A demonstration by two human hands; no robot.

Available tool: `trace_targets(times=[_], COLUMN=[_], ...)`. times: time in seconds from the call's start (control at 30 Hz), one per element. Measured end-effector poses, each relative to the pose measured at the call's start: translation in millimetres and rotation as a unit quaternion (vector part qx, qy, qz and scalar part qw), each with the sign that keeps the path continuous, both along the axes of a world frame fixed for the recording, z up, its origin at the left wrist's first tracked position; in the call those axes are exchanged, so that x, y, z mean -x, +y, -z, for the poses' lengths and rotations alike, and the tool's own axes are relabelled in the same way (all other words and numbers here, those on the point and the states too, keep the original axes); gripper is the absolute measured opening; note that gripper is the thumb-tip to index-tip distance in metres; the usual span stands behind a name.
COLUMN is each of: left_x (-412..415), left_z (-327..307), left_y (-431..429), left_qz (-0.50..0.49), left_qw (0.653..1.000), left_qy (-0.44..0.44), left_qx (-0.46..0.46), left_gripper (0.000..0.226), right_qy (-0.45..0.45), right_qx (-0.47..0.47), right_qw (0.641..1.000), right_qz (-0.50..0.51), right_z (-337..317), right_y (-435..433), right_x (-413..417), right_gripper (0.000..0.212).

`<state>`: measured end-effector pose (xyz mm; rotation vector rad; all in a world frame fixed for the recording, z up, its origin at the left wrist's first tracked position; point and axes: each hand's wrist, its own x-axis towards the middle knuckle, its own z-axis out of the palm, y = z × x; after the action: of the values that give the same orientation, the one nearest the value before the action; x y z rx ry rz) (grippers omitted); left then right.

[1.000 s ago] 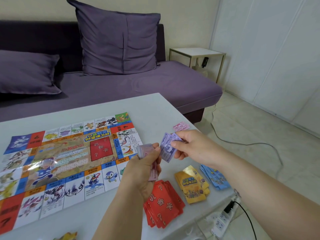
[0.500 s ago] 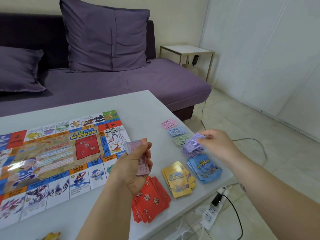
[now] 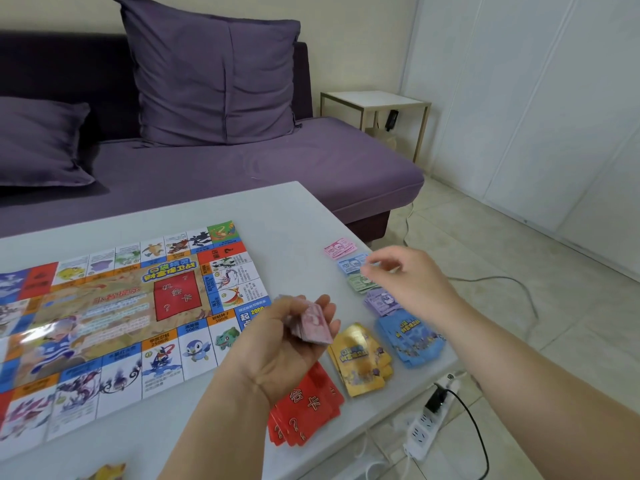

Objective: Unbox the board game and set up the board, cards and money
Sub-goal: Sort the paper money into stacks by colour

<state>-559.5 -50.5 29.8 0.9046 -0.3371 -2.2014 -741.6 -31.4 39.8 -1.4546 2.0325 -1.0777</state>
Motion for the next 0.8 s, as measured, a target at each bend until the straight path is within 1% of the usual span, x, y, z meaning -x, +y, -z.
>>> trace_targets(times=[0.07,0.13,0.2,0.33,0.43,0.53,0.67,0.73,0.8], left_x=[1.7,2.0,0.0,-3.0,-2.7,-3.2,-4.1,-5.6,-7.8], left_z=[0.9,2.9,4.3,10.3,11.0,8.1,9.2,10.2,10.0], left_y=[2.1,2.5,1.6,-1.3,-0.1,1.7,0.7,-2.8,-7.4], left_qz=[0.009,0.02,0.027,0.028,0.031,0.03,0.025,-0.003,-0.029], left_qw=[1.0,0.998,0.994,0.984,0.981,0.984,0.982,0.985,0.987], left_qy=[-0.005,-0.025,-0.048,-0.1,-0.114,-0.103,-0.114,-0.106,-0.087], left_qx=[0.022,0.053,0.089,0.143,0.156,0.144,0.146,0.137,0.131], left_gripper=[0.022,0.023,0.021,0.017,0.008,0.009,0.019,0.022,0.019], right_qy=[-0.016,-0.031,-0.073,-0.172,-0.212,-0.198,-0.197,-0.198,-0.213], right_qx=[-0.06,-0.122,-0.144,-0.165,-0.152,-0.142,-0.134,-0.095,-0.024], right_qw=[0.994,0.982,0.975,0.961,0.957,0.963,0.964,0.972,0.977], right_qz=[-0.094,-0.144,-0.151,-0.139,-0.128,-0.115,-0.117,-0.08,-0.006], right_z=[-9.0,-10.2,-6.7,-2.2,-2.6,-1.9,-2.2,-1.7,0.3], right_y=[2.4,3.7,2.8,1.1,-0.3,-1.8,-2.2,-10.3,-27.7], right_x=[-18.9,-30.3,-35.1,-36.6,-36.3,-34.3,-32.3,-25.2,-12.0], right_gripper=[0.019,0.03,0.035,0.029,0.018,0.011,0.016,0.013,0.005])
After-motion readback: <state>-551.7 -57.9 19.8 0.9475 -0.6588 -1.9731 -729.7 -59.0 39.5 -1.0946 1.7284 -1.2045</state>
